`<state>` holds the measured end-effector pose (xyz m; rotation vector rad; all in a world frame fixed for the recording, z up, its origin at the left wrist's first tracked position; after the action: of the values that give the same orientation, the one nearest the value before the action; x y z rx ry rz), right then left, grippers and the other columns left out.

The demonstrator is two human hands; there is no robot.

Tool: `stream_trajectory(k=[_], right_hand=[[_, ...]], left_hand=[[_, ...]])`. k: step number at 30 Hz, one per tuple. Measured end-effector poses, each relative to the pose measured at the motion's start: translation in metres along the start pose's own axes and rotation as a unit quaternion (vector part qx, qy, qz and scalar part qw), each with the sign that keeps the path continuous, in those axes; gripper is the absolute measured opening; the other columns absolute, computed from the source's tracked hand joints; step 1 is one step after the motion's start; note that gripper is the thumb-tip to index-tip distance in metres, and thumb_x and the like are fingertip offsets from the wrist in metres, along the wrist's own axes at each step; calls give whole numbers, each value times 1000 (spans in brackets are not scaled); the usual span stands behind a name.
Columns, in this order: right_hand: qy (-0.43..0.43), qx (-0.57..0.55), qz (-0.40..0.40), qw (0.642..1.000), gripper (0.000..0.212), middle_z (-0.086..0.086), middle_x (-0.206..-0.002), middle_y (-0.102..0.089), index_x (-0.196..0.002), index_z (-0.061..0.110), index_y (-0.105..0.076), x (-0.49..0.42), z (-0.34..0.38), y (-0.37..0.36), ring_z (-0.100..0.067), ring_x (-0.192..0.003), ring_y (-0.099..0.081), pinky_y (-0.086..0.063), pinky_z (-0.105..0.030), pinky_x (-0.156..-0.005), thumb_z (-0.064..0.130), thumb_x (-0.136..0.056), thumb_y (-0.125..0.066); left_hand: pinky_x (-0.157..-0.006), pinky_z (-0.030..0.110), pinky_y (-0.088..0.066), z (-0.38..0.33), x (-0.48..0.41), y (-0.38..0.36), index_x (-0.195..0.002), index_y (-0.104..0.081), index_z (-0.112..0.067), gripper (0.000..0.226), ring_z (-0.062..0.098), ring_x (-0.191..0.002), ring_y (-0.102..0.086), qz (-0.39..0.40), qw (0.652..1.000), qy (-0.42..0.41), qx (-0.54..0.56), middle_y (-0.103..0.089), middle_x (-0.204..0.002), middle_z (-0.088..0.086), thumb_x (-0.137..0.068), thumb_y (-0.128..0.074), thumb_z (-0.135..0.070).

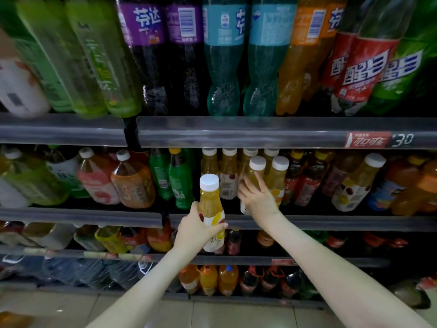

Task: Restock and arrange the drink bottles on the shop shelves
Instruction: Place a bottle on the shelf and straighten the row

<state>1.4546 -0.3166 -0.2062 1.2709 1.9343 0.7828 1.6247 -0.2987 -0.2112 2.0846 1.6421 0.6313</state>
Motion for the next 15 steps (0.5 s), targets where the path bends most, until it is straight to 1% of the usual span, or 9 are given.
stream_trajectory(k=[3, 5, 6, 7, 9, 10, 11, 13, 15], right_hand=[[-30, -96, -21, 995, 55, -4, -130, -61, -118, 18, -68, 3, -4, 13, -26, -131, -47, 4, -53, -117, 16, -63, -73], [-35, -278, -7, 960, 69, -2, -150, -38, -142, 24, -44, 5, 2, 27, -25, -142, -26, 0, -50, -116, 30, -79, -70], [-42, -400, 16, 915, 67, 1, -153, -33, -146, 27, -35, 8, 8, 36, -21, -142, -22, -8, -48, -117, 33, -86, -64], [-48, -523, 35, 850, 65, 5, -150, -34, -147, 29, -31, 11, 15, 49, -15, -139, -25, -19, -42, -116, 35, -89, -61], [-53, -693, 97, 713, 66, 16, -137, -44, -142, 33, -32, 16, 33, 71, -3, -128, -40, -37, -20, -102, 39, -86, -67], [-69, -729, 125, 670, 66, 18, -129, -49, -138, 33, -34, 18, 41, 74, -2, -120, -47, -40, -12, -91, 40, -83, -71], [-98, -740, 137, 651, 64, 16, -121, -53, -133, 31, -37, 17, 45, 74, -3, -113, -52, -41, -11, -84, 40, -80, -73], [-181, -724, 122, 655, 57, 7, -111, -60, -123, 24, -44, 14, 43, 67, -9, -102, -58, -44, -18, -81, 39, -78, -76], [-234, -715, 91, 652, 52, 2, -105, -63, -119, 18, -50, 9, 39, 63, -10, -94, -58, -46, -20, -78, 36, -78, -76]], left_hand=[[-76, 24, -47, 7, 2, 7, -110, -37, -33, 60, 7, -91, -56, -2, 1000, 12, 2, -55, -95, -19, -70, -79, -48], [-78, 26, -49, 12, 3, 9, -111, -37, -33, 62, 9, -93, -58, -8, 1000, 11, -9, -57, -100, -16, -69, -79, -50], [-78, 27, -50, 14, 3, 9, -113, -38, -32, 63, 9, -94, -59, -11, 1000, 9, -14, -58, -101, -14, -69, -78, -51], [-77, 29, -51, 15, 3, 10, -117, -39, -29, 64, 11, -94, -60, -12, 1000, 9, -24, -59, -102, -12, -70, -77, -51], [-76, 36, -54, 15, 1, 10, -124, -38, -23, 66, 19, -93, -63, -5, 998, 3, -61, -63, -102, -4, -74, -73, -45], [-77, 38, -54, 12, 1, 10, -126, -36, -22, 64, 23, -92, -63, 1, 996, -7, -89, -63, -103, -1, -76, -71, -41], [-78, 37, -52, 8, 0, 10, -128, -35, -21, 63, 25, -94, -62, 3, 993, -20, -117, -62, -108, 0, -77, -69, -38], [-77, 33, -48, 0, 0, 13, -128, -35, -20, 60, 29, -100, -60, -2, 987, -49, -152, -57, -114, 0, -79, -65, -36], [-73, 31, -44, -6, -2, 15, -126, -35, -21, 58, 26, -102, -59, -8, 988, -67, -138, -56, -114, 0, -80, -66, -36]])
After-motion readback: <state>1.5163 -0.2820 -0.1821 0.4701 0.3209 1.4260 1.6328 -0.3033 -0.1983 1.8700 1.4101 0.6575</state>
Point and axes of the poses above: each hand's wrist, its own x-axis away from the middle knuckle, its own y-axis out of the back of the hand, z = x × y, the point moved 7 cm from there along -x, towards the middle knuckle
